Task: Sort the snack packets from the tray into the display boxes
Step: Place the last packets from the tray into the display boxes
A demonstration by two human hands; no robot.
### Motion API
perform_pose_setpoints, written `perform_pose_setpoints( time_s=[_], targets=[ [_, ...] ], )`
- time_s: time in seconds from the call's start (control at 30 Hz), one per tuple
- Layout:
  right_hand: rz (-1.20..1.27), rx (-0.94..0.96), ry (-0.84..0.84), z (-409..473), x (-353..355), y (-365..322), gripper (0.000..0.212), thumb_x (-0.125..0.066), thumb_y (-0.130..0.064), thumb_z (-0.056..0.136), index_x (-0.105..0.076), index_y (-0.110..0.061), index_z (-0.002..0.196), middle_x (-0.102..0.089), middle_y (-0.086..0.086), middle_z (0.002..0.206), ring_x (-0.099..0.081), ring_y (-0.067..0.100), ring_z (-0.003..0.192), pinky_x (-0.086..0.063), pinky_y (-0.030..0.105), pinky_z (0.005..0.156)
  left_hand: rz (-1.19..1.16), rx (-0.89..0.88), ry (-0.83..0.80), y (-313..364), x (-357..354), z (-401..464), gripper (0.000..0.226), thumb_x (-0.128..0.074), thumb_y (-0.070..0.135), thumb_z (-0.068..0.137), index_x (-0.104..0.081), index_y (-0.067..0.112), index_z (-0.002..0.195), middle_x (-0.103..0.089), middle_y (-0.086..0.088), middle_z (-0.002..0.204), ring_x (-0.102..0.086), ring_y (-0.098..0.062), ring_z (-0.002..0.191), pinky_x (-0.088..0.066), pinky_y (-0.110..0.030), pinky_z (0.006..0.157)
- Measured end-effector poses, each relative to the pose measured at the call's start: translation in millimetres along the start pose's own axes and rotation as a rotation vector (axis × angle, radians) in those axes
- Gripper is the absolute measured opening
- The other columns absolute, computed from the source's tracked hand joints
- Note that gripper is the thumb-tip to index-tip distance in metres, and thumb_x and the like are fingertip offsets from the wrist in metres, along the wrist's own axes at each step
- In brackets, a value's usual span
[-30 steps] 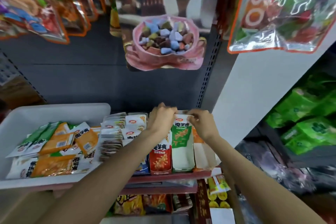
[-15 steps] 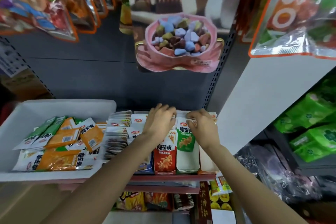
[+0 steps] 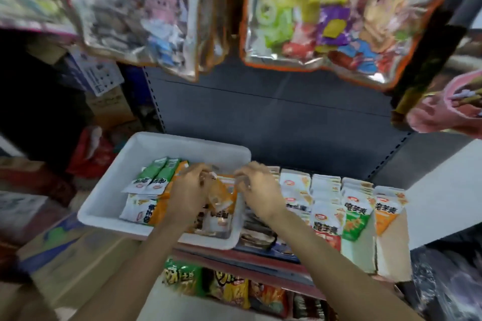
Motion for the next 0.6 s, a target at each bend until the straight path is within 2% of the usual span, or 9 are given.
perform_pose_setpoints(
  time_s=[0.1, 0.13, 0.17, 0.23, 0.33, 0.4, 0.47, 0.6],
  targets=[
    [0.005, -0.03, -0.112, 25, -47, -35, 0.03, -0.05, -0.01, 0.091, -0.062, -0.015, 0.117, -0.056, 0.007, 0.124, -0.053, 0.026, 0.112, -0.043, 0.032, 0.088, 0.058, 0.107, -0.048, -62, 25, 8, 0.012, -0.052, 0.005, 0.089, -0.062, 0.012, 0.091, -0.063, -0.011, 0.09, -0.058, -0.027, 0.081, -0.04, -0.019, 0.062],
    [-0.011, -0.038, -0.158, 32, -65, -45, 0.031, -0.049, -0.01, 0.091, -0.06, -0.014, 0.12, -0.055, 0.008, 0.127, -0.053, 0.026, 0.113, -0.043, 0.032, 0.088, 0.093, 0.132, -0.063, -81, 31, 11, 0.011, -0.052, 0.005, 0.089, -0.062, 0.01, 0.093, -0.064, -0.014, 0.093, -0.058, -0.028, 0.082, -0.043, -0.019, 0.064],
    [-0.03, -0.035, -0.211, 40, -85, -53, 0.032, -0.048, -0.01, 0.091, -0.058, -0.013, 0.121, -0.054, 0.01, 0.126, -0.052, 0.028, 0.115, -0.043, 0.032, 0.088, 0.153, 0.164, -0.087, -100, 35, 14, 0.014, -0.053, 0.005, 0.089, -0.062, 0.007, 0.099, -0.064, -0.016, 0.1, -0.058, -0.031, 0.089, -0.047, -0.027, 0.072],
    [-0.06, -0.032, -0.316, 51, -124, -65, 0.033, -0.048, -0.01, 0.091, -0.056, -0.01, 0.123, -0.053, 0.014, 0.127, -0.051, 0.029, 0.117, -0.042, 0.033, 0.09, 0.287, 0.209, -0.159, -136, 38, 20, 0.023, -0.053, 0.009, 0.089, -0.059, 0.007, 0.111, -0.06, -0.014, 0.114, -0.056, -0.033, 0.104, -0.047, -0.039, 0.086],
    [-0.077, -0.067, -0.418, 59, -168, -74, 0.042, -0.052, -0.017, 0.089, -0.05, -0.015, 0.131, -0.045, 0.01, 0.139, -0.047, 0.029, 0.124, -0.045, 0.04, 0.097, 0.458, 0.199, -0.336, -175, 34, 27, 0.033, -0.05, 0.012, 0.089, -0.05, 0.01, 0.122, -0.055, -0.01, 0.123, -0.053, -0.029, 0.112, -0.046, -0.039, 0.09],
    [-0.087, -0.109, -0.435, 63, -186, -77, 0.048, -0.051, -0.025, 0.092, -0.042, -0.019, 0.138, -0.04, 0.007, 0.144, -0.042, 0.028, 0.129, -0.044, 0.042, 0.1, 0.465, 0.221, -0.42, -194, 31, 29, 0.042, -0.056, 0.011, 0.087, -0.045, 0.011, 0.128, -0.051, -0.009, 0.127, -0.051, -0.027, 0.116, -0.046, -0.038, 0.091],
    [-0.088, -0.137, -0.476, 65, -200, -80, 0.052, -0.047, -0.025, 0.094, -0.034, -0.022, 0.144, -0.031, 0.005, 0.15, -0.036, 0.027, 0.135, -0.04, 0.042, 0.105, 0.45, 0.219, -0.492, -209, 27, 29, 0.055, -0.061, 0.011, 0.086, -0.038, 0.013, 0.136, -0.045, -0.006, 0.136, -0.046, -0.025, 0.123, -0.043, -0.038, 0.098],
    [-0.11, -0.164, -0.547, 67, -217, -77, 0.053, -0.04, -0.027, 0.099, -0.024, -0.026, 0.149, -0.012, 0.0, 0.158, -0.022, 0.025, 0.143, -0.029, 0.037, 0.112, 0.428, 0.206, -0.557, -227, 26, 30, 0.055, -0.045, 0.002, 0.093, -0.032, 0.016, 0.144, -0.044, -0.008, 0.142, -0.044, -0.024, 0.128, -0.038, -0.037, 0.105]
  ],
)
Point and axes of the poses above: each hand's wrist, its own z-axis towards the middle knuckle, its own x-axis out of the back of the hand, y = z × x, the point moved 8 cm from there along z, towards the middle knuckle
